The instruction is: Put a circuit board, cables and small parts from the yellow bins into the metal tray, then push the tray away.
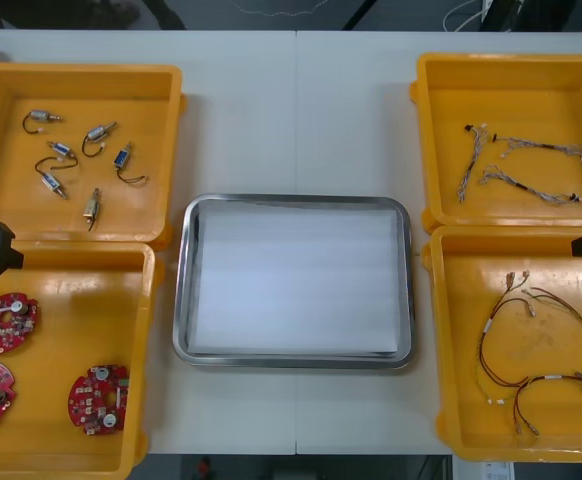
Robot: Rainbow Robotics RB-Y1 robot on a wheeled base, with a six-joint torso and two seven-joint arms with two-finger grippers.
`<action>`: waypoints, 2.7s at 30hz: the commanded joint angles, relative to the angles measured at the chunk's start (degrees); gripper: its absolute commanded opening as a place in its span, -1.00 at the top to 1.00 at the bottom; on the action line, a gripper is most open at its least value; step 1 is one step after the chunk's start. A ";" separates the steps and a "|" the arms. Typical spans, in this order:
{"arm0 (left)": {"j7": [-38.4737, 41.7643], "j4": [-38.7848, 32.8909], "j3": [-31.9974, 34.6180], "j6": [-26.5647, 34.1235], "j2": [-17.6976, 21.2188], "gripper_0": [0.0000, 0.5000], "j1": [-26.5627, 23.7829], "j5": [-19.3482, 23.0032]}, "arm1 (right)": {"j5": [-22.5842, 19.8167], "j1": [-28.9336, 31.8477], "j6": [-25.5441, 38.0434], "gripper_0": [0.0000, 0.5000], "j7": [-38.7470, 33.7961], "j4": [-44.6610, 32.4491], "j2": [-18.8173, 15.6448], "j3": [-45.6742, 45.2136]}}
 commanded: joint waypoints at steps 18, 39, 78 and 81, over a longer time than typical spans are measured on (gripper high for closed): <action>1.89 -1.66 1.65 -0.46 0.55 -1.00 0.91 0.42 | -0.44 -1.43 -0.56 -0.82 0.92 -1.67 0.24 0.86; 1.89 -1.66 1.65 -0.46 0.55 -1.00 0.91 0.42 | -0.44 -1.43 -0.56 -0.81 0.92 -1.67 0.24 0.86; -1.81 -5.09 2.61 -4.60 1.87 -1.00 10.14 3.76 | -2.02 6.30 -5.92 -0.81 4.70 -2.20 -2.92 -1.07; -2.86 -6.49 2.61 -7.76 2.84 -1.00 13.83 4.20 | -2.11 9.47 -10.23 -0.82 5.66 -2.20 -3.72 -1.07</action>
